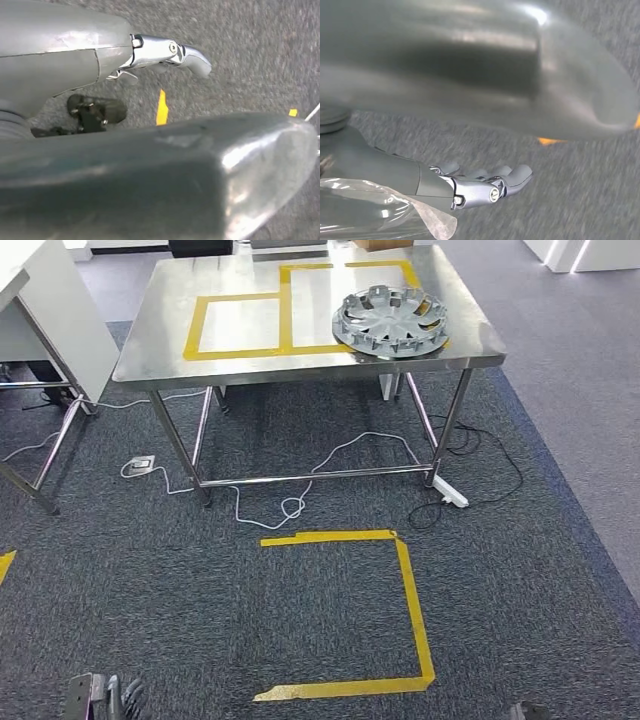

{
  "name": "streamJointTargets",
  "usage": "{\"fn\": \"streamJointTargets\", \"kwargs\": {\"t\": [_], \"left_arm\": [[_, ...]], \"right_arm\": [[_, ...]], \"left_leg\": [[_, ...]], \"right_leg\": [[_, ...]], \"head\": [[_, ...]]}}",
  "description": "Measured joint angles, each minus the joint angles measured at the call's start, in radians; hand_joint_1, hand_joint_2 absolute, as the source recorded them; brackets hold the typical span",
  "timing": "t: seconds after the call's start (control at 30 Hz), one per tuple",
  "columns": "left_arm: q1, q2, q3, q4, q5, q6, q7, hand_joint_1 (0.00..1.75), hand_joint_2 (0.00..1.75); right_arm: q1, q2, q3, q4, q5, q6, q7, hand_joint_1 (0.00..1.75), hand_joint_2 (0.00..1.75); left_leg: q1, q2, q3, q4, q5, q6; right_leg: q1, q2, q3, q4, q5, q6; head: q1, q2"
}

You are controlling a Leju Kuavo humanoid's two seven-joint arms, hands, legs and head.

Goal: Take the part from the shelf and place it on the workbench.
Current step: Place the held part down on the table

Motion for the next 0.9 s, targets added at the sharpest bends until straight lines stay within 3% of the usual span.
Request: {"fn": "streamJointTargets", "kwargs": {"t": [0.07,0.1,0.17,0.2,0.27,0.33,0.43,0.5,0.6,0.63,0.67,0.7,0.77,0.83,0.87,0.9], "left_arm": [[-0.001,0.000,0.002,0.002,0.000,-0.001,-0.002,0.00,0.00],[-0.001,0.000,0.002,0.003,0.000,-0.001,-0.002,0.00,0.00],[-0.001,-0.001,0.004,0.006,0.000,-0.002,-0.002,0.00,0.00],[-0.001,-0.001,0.004,0.007,0.000,-0.002,-0.002,0.00,0.00],[-0.003,-0.001,0.006,0.009,-0.002,-0.004,-0.004,0.00,0.00],[-0.008,-0.002,0.008,0.010,-0.009,-0.012,-0.008,0.00,0.00],[-0.009,-0.003,0.010,0.012,-0.019,-0.025,-0.016,0.00,0.00],[-0.009,-0.005,0.012,0.015,-0.023,-0.031,-0.020,0.00,0.00],[-0.011,-0.008,0.014,0.020,-0.028,-0.034,-0.022,0.00,0.00],[-0.011,-0.009,0.014,0.023,-0.029,-0.034,-0.022,0.00,0.00],[-0.011,-0.009,0.014,0.025,-0.029,-0.035,-0.022,0.00,0.00],[-0.011,-0.009,0.014,0.027,-0.029,-0.035,-0.022,0.00,0.00],[-0.012,-0.011,0.014,0.031,-0.031,-0.035,-0.022,0.00,0.00],[-0.017,-0.014,0.015,0.034,-0.032,-0.034,-0.023,0.00,0.00],[-0.019,-0.016,0.016,0.035,-0.032,-0.034,-0.023,0.00,0.00],[-0.021,-0.016,0.016,0.037,-0.032,-0.033,-0.024,0.00,0.00]], "right_arm": [[0.002,0.000,0.000,-0.005,-0.001,0.002,0.004,0.00,0.00],[0.003,0.000,0.000,-0.006,-0.002,0.002,0.004,0.00,0.00],[0.004,0.000,0.001,-0.007,-0.002,0.003,0.005,0.00,0.00],[0.004,0.000,0.002,-0.008,-0.002,0.004,0.006,0.00,0.00],[0.005,0.000,0.004,-0.010,-0.004,0.006,0.008,0.00,0.00],[0.008,0.000,0.006,-0.014,-0.009,0.007,0.011,0.00,0.00],[0.013,0.000,0.011,-0.022,-0.019,0.008,0.017,0.00,0.00],[0.017,0.000,0.013,-0.027,-0.022,0.007,0.019,0.00,0.00],[0.019,0.000,0.016,-0.029,-0.024,0.006,0.022,0.00,0.00],[0.019,0.000,0.018,-0.029,-0.024,0.006,0.023,0.00,0.00],[0.020,0.000,0.019,-0.030,-0.024,0.006,0.023,0.00,0.00],[0.020,0.000,0.020,-0.031,-0.024,0.006,0.023,0.00,0.00],[0.021,-0.001,0.023,-0.032,-0.024,0.006,0.023,0.00,0.00],[0.020,-0.002,0.027,-0.033,-0.024,0.006,0.024,0.00,0.00],[0.020,-0.003,0.029,-0.033,-0.024,0.005,0.024,0.00,0.00],[0.019,-0.003,0.031,-0.033,-0.023,0.004,0.024,0.00,0.00]], "left_leg": [[0.005,-0.001,-0.024,0.108,-0.085,-0.009],[0.007,-0.001,-0.032,0.157,-0.105,-0.012],[0.011,-0.001,-0.018,0.202,-0.096,-0.017],[0.013,0.000,0.012,0.178,-0.069,-0.018],[0.016,0.004,0.107,0.049,-0.026,-0.019],[0.013,0.010,0.172,-0.062,-0.033,-0.009],[0.009,0.004,0.169,-0.093,-0.040,0.020],[0.011,-0.003,0.158,-0.095,-0.025,0.037],[0.009,-0.017,0.130,-0.094,-0.001,0.049],[0.008,-0.023,0.120,-0.093,0.006,0.049],[0.006,-0.031,0.113,-0.093,0.013,0.048],[0.005,-0.040,0.107,-0.093,0.019,0.046],[0.003,-0.059,0.099,-0.092,0.028,0.041],[0.002,-0.078,0.089,-0.089,0.036,0.034],[0.003,-0.087,0.083,-0.088,0.040,0.028],[0.004,-0.099,0.078,-0.087,0.045,0.022]], "right_leg": [[0.000,-0.001,-0.022,0.003,0.016,-0.002],[0.001,-0.001,-0.034,0.006,0.024,-0.002],[0.000,-0.002,-0.060,0.017,0.039,0.001],[-0.001,-0.002,-0.076,0.026,0.046,0.004],[-0.001,-0.004,-0.105,0.046,0.056,0.010],[0.002,-0.010,-0.125,0.064,0.062,0.020],[0.001,-0.020,-0.138,0.073,0.071,0.039],[-0.002,-0.011,-0.159,0.112,0.036,0.051],[-0.003,0.004,-0.230,0.299,-0.081,0.057],[-0.002,0.006,-0.242,0.346,-0.101,0.057],[-0.002,0.007,-0.237,0.359,-0.102,0.055],[-0.002,0.011,-0.209,0.325,-0.084,0.052],[-0.002,0.047,-0.115,0.179,-0.030,0.038],[-0.002,0.088,-0.045,0.062,-0.006,0.027],[-0.002,0.095,-0.034,0.041,-0.007,0.024],[-0.001,0.086,-0.031,0.037,-0.005,0.023]], "head": [[-0.003,0.000],[-0.002,0.000],[-0.002,0.000],[-0.002,0.000],[-0.003,0.000],[-0.002,0.000],[-0.001,0.000],[0.001,0.000],[0.003,0.000],[0.003,0.000],[0.003,0.000],[0.003,0.000],[0.003,0.000],[0.002,0.000],[0.001,0.000],[0.001,0.000]]}}
